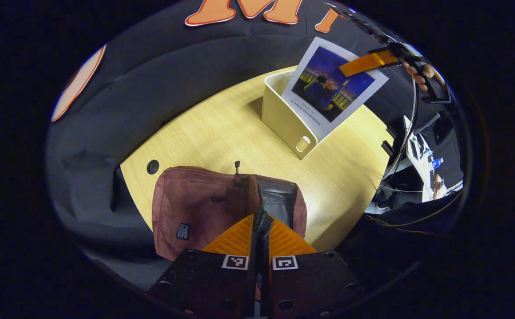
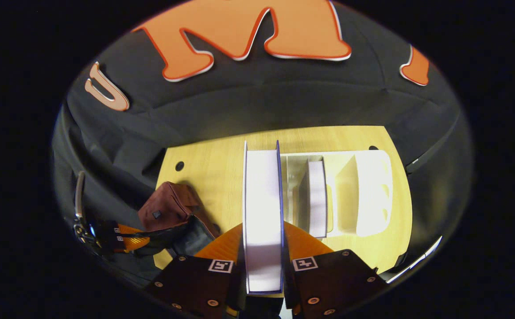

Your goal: Open the schoolbag, grab two books from the bookshelf and put them into the schoolbag.

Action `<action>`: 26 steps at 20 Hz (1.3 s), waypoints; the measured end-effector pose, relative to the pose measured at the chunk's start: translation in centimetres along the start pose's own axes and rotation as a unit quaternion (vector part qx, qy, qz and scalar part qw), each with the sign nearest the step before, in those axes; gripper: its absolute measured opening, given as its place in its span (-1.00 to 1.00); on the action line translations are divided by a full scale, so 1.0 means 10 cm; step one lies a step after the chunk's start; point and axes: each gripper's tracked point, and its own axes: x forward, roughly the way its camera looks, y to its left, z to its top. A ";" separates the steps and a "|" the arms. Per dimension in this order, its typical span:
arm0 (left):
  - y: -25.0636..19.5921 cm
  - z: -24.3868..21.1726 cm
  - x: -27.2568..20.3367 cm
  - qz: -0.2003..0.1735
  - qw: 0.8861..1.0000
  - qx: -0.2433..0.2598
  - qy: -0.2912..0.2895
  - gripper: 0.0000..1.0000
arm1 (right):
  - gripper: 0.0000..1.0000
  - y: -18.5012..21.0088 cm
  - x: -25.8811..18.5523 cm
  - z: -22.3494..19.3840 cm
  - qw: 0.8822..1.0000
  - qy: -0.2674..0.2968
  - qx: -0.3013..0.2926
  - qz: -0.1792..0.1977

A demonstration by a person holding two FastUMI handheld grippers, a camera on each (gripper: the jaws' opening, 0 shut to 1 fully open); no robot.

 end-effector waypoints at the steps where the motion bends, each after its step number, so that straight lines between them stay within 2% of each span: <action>1: 0.00 0.01 -0.03 0.002 1.000 0.008 -0.001 -0.89 | -0.31 0.00 -0.12 0.02 1.000 -0.011 0.005 0.008; 4: -0.03 0.03 -0.07 -0.001 1.000 0.018 -0.001 -0.89 | -0.32 0.02 -0.40 -0.02 0.997 -0.045 0.029 0.047; 7: -0.02 0.04 -0.07 -0.004 1.000 0.024 0.001 -0.89 | -0.33 -0.01 -0.61 -0.18 0.993 -0.068 0.065 0.068; 14: -0.07 0.02 -0.09 -0.010 1.000 0.025 0.001 -0.89 | -0.37 0.17 -0.65 -0.60 0.980 -0.096 0.123 0.126; 18: -0.10 0.01 -0.07 -0.022 0.999 0.026 -0.002 -0.89 | -0.37 0.57 -0.41 -0.93 0.969 -0.091 0.142 0.180; 23: -0.16 0.00 -0.06 -0.039 0.999 0.018 -0.022 -0.89 | -0.37 1.04 0.09 -1.45 0.958 -0.054 0.165 0.226; 26: -0.18 -0.02 -0.04 -0.039 0.999 0.009 -0.035 -0.89 | -0.36 1.25 0.40 -1.58 0.948 -0.049 0.195 0.247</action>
